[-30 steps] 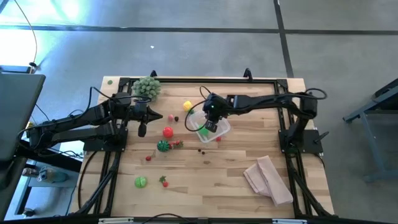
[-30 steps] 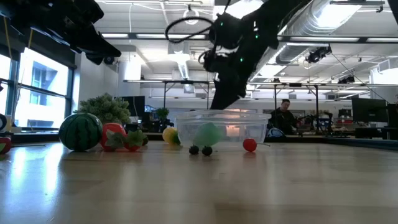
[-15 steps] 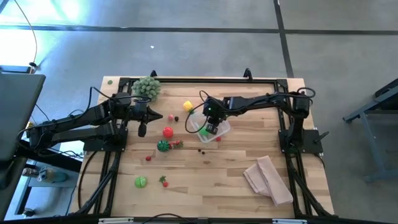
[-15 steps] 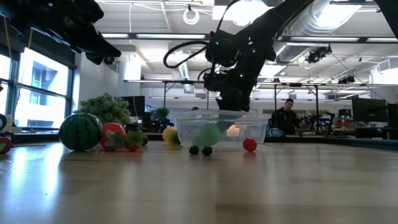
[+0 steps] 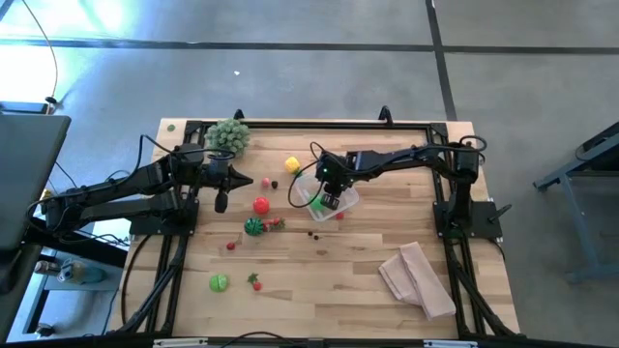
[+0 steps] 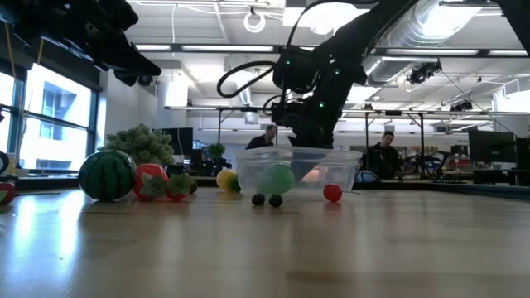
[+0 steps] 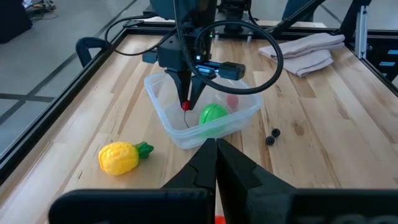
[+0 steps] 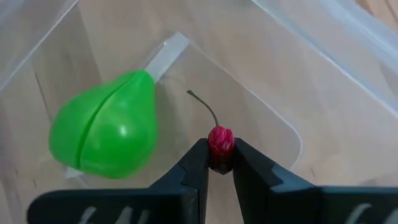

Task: Pick and placing Produce into tupperware
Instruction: Put the red cherry into the transparent bin

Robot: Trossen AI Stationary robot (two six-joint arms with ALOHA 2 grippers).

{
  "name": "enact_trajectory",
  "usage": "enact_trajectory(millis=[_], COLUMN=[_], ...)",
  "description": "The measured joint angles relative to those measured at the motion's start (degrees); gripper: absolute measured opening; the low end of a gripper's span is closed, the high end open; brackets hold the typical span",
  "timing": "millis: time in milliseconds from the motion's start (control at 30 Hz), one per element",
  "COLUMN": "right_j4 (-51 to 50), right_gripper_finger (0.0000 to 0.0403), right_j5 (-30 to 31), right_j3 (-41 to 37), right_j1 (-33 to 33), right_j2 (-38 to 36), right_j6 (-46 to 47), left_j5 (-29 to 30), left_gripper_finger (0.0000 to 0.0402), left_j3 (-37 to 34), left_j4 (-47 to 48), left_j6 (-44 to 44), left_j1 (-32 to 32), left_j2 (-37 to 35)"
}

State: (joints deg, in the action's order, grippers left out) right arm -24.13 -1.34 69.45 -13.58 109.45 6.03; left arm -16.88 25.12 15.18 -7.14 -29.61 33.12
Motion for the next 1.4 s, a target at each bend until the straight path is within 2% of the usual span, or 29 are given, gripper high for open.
enact_trajectory(millis=[433,767,933,1100,1233,1400], right_j4=[1.2,-4.2,-9.0,-10.7,-11.2,-11.4], right_gripper_finger=[0.0124,0.0135,0.0135,0.0135,0.0135,0.0135], right_j5=[0.9,3.5,7.8,13.7,21.3,33.3], right_j3=[0.0,5.2,8.8,9.3,7.5,2.7], right_j1=[0.0,1.1,3.5,7.6,12.7,21.7], right_j2=[0.0,-1.1,-3.4,-9.8,-16.8,-25.1], right_j6=[0.0,-1.7,-2.2,-3.4,-1.9,5.3], left_j5=[0.0,0.0,0.0,0.0,0.0,0.0], left_gripper_finger=[0.0001,0.0001,0.0001,0.0001,0.0001,0.0001], left_j3=[0.0,0.0,0.0,0.0,0.0,0.0], left_j4=[0.0,0.0,0.0,0.0,0.0,0.0], left_j6=[0.0,0.0,0.0,0.0,0.0,0.0], left_j1=[0.0,0.0,0.0,0.0,0.0,0.0], left_j2=[0.0,0.0,0.0,0.0,0.0,0.0])
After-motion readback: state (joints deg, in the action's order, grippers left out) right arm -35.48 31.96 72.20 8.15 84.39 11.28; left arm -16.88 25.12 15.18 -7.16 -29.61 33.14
